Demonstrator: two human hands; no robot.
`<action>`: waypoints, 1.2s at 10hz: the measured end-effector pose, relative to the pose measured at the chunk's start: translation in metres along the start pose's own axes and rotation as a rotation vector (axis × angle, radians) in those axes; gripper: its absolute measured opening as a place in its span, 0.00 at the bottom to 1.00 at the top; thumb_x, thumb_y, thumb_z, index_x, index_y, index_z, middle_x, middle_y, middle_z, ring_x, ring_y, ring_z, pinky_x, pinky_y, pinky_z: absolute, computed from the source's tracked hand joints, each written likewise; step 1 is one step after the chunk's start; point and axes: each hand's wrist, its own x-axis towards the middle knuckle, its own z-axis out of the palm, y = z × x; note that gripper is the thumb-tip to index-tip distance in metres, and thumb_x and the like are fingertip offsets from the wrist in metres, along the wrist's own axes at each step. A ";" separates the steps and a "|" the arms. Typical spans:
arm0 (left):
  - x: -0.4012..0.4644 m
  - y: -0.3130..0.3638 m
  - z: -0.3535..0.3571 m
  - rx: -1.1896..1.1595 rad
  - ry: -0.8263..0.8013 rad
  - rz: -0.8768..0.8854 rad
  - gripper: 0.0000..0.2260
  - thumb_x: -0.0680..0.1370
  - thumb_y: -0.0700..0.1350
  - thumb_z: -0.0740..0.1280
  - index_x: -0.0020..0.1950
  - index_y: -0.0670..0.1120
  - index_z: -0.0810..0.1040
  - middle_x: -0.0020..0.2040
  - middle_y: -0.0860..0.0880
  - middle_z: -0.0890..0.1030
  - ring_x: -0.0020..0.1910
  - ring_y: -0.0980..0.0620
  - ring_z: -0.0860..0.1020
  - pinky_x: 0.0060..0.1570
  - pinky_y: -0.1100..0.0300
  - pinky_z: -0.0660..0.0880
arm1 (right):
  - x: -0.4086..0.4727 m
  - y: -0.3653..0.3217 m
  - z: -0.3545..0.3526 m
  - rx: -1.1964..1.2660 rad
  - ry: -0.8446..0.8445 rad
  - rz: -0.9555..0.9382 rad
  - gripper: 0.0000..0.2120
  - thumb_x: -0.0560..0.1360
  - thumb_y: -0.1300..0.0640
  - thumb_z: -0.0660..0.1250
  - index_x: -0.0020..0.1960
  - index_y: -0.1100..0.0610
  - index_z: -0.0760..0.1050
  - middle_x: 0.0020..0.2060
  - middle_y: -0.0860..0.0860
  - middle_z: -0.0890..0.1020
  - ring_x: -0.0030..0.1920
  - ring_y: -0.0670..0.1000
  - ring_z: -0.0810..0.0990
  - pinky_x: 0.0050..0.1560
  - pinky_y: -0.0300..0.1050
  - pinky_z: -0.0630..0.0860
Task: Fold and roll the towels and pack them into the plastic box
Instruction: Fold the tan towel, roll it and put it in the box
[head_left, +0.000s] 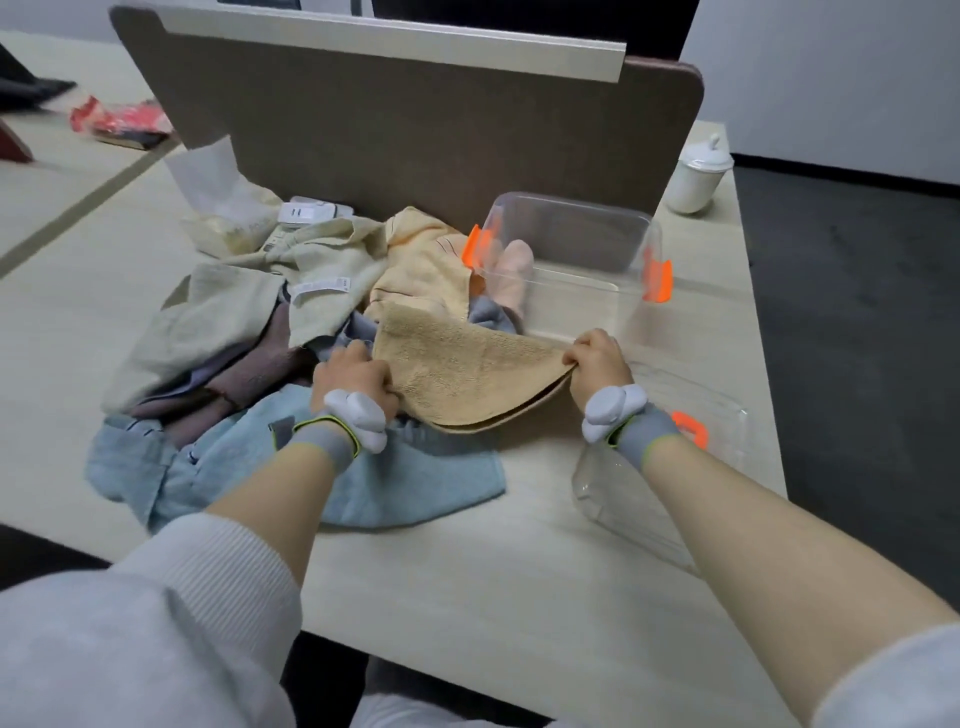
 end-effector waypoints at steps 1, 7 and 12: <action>-0.011 0.007 -0.020 0.083 -0.086 0.044 0.14 0.74 0.51 0.64 0.55 0.47 0.80 0.62 0.47 0.71 0.63 0.44 0.66 0.59 0.55 0.65 | 0.002 -0.010 -0.011 -0.015 0.003 -0.035 0.15 0.77 0.67 0.58 0.61 0.61 0.75 0.65 0.60 0.68 0.65 0.57 0.69 0.59 0.42 0.67; -0.061 0.041 0.032 -0.171 -0.545 0.091 0.19 0.74 0.45 0.61 0.63 0.42 0.76 0.65 0.46 0.76 0.65 0.46 0.73 0.54 0.59 0.69 | -0.091 -0.021 0.045 -0.011 -0.443 0.023 0.18 0.77 0.65 0.59 0.66 0.59 0.73 0.66 0.56 0.74 0.66 0.56 0.73 0.65 0.44 0.71; -0.064 -0.006 0.074 -0.091 -0.655 0.351 0.07 0.69 0.43 0.70 0.41 0.57 0.79 0.43 0.57 0.76 0.46 0.56 0.75 0.41 0.70 0.70 | -0.159 -0.072 0.127 -0.058 -0.489 -0.084 0.10 0.68 0.57 0.70 0.39 0.55 0.68 0.44 0.50 0.69 0.48 0.52 0.69 0.48 0.45 0.71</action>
